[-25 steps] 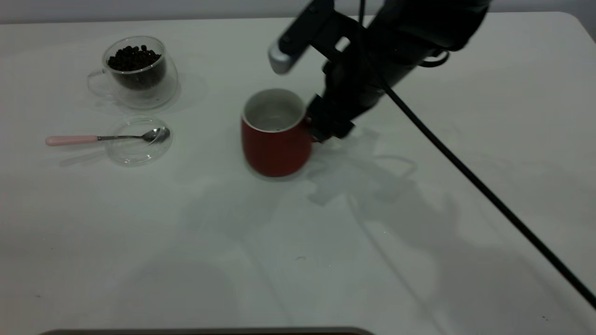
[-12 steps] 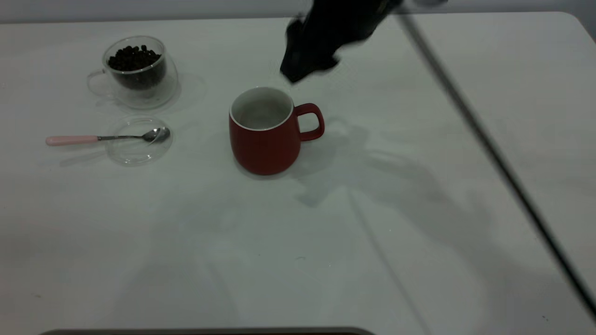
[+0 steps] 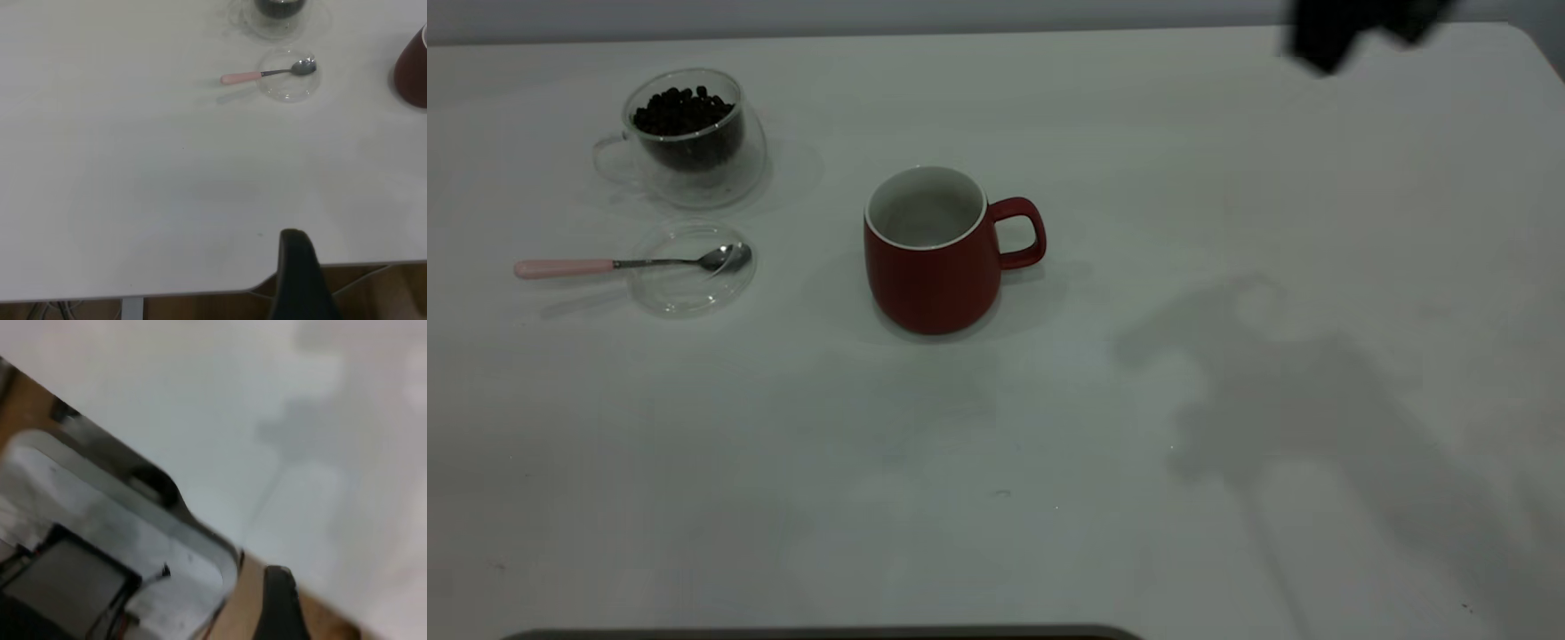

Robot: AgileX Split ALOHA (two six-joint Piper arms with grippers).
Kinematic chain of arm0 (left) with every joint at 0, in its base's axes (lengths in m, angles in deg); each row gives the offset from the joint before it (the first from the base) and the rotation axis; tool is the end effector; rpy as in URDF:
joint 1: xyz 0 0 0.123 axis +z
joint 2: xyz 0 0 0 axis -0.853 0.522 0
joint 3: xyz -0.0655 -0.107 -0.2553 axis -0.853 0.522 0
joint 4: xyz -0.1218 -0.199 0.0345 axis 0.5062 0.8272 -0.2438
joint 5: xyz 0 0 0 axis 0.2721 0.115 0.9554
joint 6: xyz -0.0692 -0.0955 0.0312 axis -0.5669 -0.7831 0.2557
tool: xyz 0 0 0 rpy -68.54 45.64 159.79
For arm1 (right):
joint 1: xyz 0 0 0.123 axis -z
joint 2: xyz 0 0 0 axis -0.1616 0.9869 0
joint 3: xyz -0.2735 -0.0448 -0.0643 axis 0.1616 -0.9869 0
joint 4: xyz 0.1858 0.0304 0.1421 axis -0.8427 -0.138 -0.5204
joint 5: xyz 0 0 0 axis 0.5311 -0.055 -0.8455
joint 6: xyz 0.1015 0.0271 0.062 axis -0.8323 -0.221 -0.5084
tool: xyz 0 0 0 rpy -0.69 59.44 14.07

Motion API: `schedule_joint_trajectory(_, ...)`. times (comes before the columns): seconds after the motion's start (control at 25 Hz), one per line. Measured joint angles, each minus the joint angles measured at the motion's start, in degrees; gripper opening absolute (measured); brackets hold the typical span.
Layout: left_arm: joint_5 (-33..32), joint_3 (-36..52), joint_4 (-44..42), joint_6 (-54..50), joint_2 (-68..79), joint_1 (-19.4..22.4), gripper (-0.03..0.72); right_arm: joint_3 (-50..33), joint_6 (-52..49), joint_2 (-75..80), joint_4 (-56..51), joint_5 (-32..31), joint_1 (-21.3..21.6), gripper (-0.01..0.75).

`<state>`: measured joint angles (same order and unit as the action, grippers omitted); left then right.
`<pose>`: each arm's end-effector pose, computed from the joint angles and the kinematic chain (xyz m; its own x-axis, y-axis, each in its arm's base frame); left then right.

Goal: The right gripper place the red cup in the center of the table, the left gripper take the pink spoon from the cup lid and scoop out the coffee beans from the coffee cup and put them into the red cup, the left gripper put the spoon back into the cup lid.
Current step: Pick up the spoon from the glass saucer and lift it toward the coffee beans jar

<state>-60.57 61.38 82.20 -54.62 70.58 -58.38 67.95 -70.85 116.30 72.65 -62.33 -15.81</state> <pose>0.0037 -0.0040 0.2441 -0.5142 0.0156 -0.8575 0.0347 0.9994 -0.0026 0.2722 0.1476 0.2337 -0.8591 -0.4978 -0.1189 -0.5108 0.8485 0.1382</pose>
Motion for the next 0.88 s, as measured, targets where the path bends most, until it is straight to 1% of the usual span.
schedule_joint_trajectory(0.04, 0.00, 0.00, 0.00, 0.00, 0.00, 0.00, 0.517, 0.00, -1.87, -1.41, 0.90, -1.32, 0.00, 0.591)
schedule_joint_trajectory(0.12, 0.00, 0.00, 0.00, 0.00, 0.00, 0.00, 0.517, -0.28, -2.57, -3.97, 2.01, -2.05, 0.00, 0.591)
schedule_joint_trajectory(0.36, 0.00, 0.00, 0.00, 0.00, 0.00, 0.00, 0.517, -4.48, 3.38, -13.75, 2.69, -2.55, 0.00, 0.591)
schedule_joint_trajectory(0.56, 0.00, 0.00, 0.00, 0.00, 0.00, 0.00, 0.517, -13.16, 3.78, -24.49, 2.58, -2.62, 0.00, 0.591)
schedule_joint_trajectory(0.68, 0.00, 0.00, 0.00, 0.00, 0.00, 0.00, 0.517, -20.07, 3.56, -32.50, 2.59, -2.91, 0.00, 0.591)
schedule_joint_trajectory(0.88, 0.00, 0.00, 0.00, 0.05, 0.00, 0.00, 0.517, -28.23, 1.65, -47.54, 3.14, -3.53, 0.32, 0.591)
